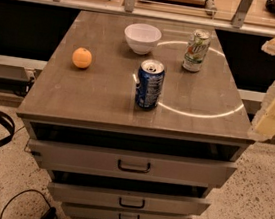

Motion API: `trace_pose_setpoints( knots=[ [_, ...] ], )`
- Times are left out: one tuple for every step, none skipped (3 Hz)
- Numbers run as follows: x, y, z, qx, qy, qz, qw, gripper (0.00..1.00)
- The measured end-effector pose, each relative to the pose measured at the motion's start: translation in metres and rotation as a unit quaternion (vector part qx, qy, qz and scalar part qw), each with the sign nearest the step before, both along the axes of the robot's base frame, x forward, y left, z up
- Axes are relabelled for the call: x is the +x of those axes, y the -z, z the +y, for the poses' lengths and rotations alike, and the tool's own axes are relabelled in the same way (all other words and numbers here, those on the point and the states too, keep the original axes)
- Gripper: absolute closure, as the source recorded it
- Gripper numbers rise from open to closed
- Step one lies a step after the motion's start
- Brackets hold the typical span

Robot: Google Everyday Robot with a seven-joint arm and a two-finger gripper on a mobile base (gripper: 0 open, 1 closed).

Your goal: Pick 7up can

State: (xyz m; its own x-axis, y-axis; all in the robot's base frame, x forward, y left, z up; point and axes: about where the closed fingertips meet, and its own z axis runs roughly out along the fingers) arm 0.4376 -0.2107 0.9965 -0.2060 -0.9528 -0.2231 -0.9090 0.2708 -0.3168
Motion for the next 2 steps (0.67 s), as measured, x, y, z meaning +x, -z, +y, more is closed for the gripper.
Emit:
trace_pose_setpoints(
  knots=[
    [0.0000,-0.0001,0.0000,0.000,0.000,0.000,1.0000,0.00],
    [0.0065,-0.0010,-0.0003,0.021,-0.001,-0.016,0.9997,0.00]
  ],
)
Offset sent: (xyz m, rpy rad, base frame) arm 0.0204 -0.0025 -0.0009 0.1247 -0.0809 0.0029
